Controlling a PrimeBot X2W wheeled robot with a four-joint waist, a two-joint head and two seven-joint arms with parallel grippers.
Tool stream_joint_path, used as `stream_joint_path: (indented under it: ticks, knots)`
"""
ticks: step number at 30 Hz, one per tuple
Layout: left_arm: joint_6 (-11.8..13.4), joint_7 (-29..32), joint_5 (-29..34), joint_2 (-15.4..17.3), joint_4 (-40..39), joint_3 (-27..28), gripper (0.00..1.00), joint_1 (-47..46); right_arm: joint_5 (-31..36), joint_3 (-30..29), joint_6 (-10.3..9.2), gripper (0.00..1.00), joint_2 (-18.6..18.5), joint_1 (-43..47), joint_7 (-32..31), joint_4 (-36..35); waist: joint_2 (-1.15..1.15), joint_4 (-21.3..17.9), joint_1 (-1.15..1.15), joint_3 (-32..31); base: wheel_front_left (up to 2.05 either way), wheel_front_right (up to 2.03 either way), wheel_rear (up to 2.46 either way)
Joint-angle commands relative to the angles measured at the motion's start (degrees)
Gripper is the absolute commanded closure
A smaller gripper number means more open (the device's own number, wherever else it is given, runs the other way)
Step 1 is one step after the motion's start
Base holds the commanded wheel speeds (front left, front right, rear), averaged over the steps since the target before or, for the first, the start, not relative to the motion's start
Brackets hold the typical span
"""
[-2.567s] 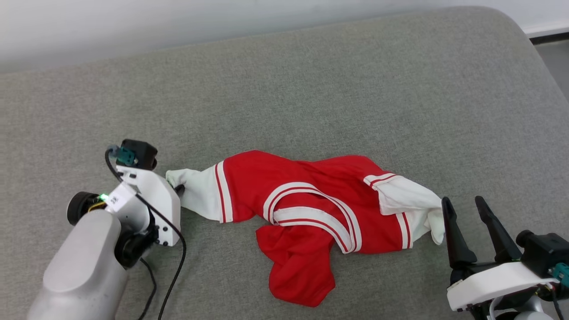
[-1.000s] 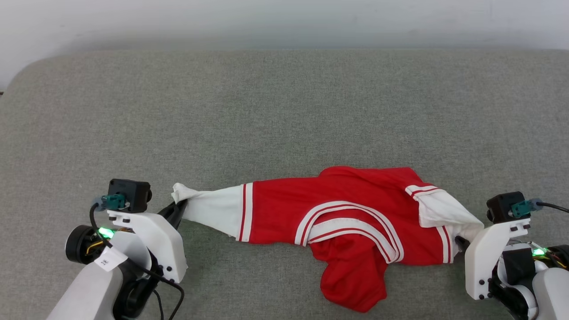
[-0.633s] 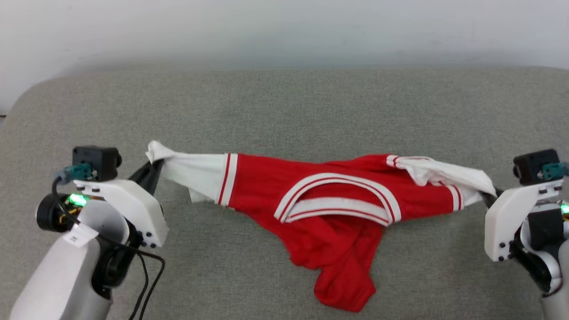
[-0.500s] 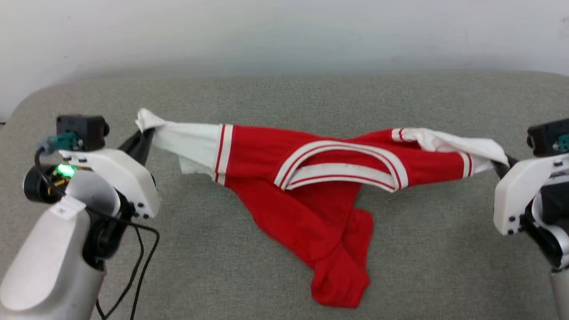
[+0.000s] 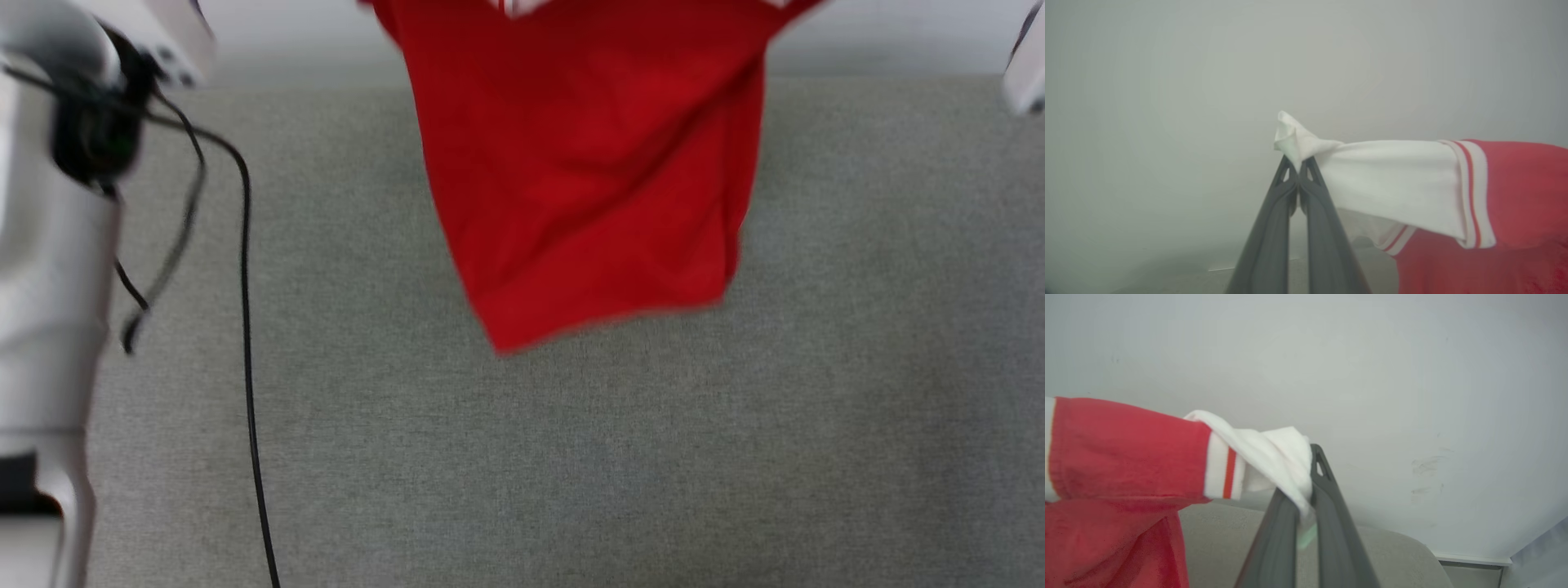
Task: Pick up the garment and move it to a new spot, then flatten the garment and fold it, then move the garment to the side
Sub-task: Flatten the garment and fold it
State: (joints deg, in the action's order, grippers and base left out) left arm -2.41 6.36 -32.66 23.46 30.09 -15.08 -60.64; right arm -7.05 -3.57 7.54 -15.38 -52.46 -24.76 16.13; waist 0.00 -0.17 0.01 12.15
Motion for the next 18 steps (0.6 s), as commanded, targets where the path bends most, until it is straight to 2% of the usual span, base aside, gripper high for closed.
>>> stream_joint_path:
  ticks: [1,11,18]
  knots:
    - [-0.16,-1.34,0.76,0.69,1.54,0.33,1.00,-2.97,0.55,-0.48,-0.10,1.00,-0.14,-3.66,1.30,1.34,0.00,-0.28,-0.01,2.20,0.00,0.00,0.00]
    - [-2.38,-11.81,3.63,1.92,11.72,0.90,1.00,-22.35,5.62,-0.47,-0.10,1.00,1.05,-26.53,11.82,13.37,0.00,-1.27,-0.01,10.87,0.00,0.00,0.00]
    - [-3.88,-16.61,3.89,1.36,19.51,-0.46,1.00,-28.26,7.72,-0.66,-0.10,1.00,4.74,-33.68,16.78,21.91,0.00,-2.16,-0.01,16.15,0.00,0.00,0.00]
